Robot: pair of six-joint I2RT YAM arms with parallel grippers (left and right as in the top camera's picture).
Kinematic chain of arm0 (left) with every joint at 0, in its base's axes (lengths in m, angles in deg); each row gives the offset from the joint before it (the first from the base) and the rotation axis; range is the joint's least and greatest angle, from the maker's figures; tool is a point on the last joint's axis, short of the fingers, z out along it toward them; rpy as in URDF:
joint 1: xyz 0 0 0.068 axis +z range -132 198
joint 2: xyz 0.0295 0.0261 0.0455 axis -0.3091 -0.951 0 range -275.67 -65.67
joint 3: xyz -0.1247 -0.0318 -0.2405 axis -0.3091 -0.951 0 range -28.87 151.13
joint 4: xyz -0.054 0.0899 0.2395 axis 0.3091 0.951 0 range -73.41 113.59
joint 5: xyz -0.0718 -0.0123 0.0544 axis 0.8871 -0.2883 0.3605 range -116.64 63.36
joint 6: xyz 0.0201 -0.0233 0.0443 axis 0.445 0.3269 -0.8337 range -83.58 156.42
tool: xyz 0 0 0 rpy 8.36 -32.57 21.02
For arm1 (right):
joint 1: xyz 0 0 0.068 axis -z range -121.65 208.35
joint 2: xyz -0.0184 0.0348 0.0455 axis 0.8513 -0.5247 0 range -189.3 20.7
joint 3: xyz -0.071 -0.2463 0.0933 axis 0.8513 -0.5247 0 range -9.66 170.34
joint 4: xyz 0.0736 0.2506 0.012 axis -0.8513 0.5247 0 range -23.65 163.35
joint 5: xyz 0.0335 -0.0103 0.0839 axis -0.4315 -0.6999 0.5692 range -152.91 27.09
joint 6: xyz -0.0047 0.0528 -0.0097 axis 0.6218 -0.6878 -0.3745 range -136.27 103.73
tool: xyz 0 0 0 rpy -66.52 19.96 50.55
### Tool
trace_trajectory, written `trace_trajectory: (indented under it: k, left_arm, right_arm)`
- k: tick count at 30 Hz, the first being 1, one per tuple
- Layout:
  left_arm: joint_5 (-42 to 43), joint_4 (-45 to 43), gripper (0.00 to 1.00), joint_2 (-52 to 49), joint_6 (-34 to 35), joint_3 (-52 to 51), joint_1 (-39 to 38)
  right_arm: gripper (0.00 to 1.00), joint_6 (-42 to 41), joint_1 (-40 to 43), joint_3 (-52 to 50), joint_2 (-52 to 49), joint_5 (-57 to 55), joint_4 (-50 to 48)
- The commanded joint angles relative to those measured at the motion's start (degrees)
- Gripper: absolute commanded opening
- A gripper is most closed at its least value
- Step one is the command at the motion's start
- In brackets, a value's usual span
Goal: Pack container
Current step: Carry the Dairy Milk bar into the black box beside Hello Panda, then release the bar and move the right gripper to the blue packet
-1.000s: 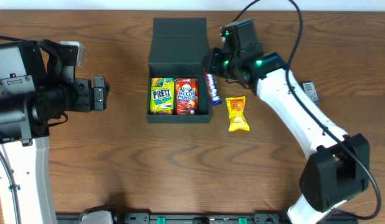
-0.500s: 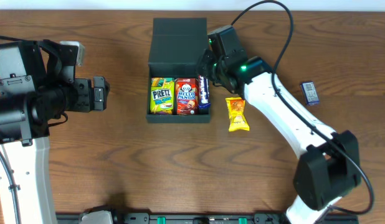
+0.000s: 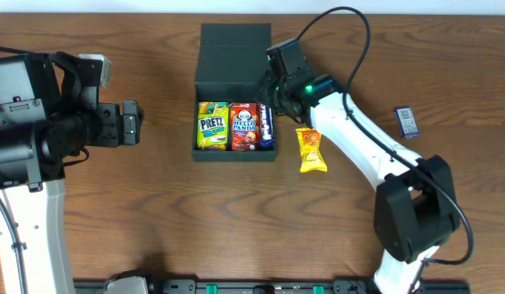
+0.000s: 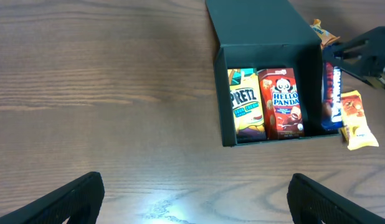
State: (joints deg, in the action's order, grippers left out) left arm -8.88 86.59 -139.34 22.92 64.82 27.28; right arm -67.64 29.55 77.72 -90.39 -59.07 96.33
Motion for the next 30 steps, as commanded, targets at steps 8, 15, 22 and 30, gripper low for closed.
trace_trajectory:
  k: [8,15,22,30]
  left_arm:
    - [-0.3,-0.2,0.95,0.2,0.4,0.9,0.1]
    - [-0.3,-0.2,0.95,0.2,0.4,0.9,0.1]
    - [-0.3,-0.2,0.95,0.2,0.4,0.9,0.1]
    - [-0.3,-0.2,0.95,0.2,0.4,0.9,0.1]
  right_arm:
    - [0.54,-0.2,-0.5,1.1,-1.1,-0.6,0.0]
    - [0.54,3.3,-0.2,2.0,-0.5,2.3,-1.1]
    - [0.65,23.5,0.4,7.5,2.6,2.6,-1.0]
    - [0.74,36.4,1.9,9.5,6.7,2.3,-0.2]
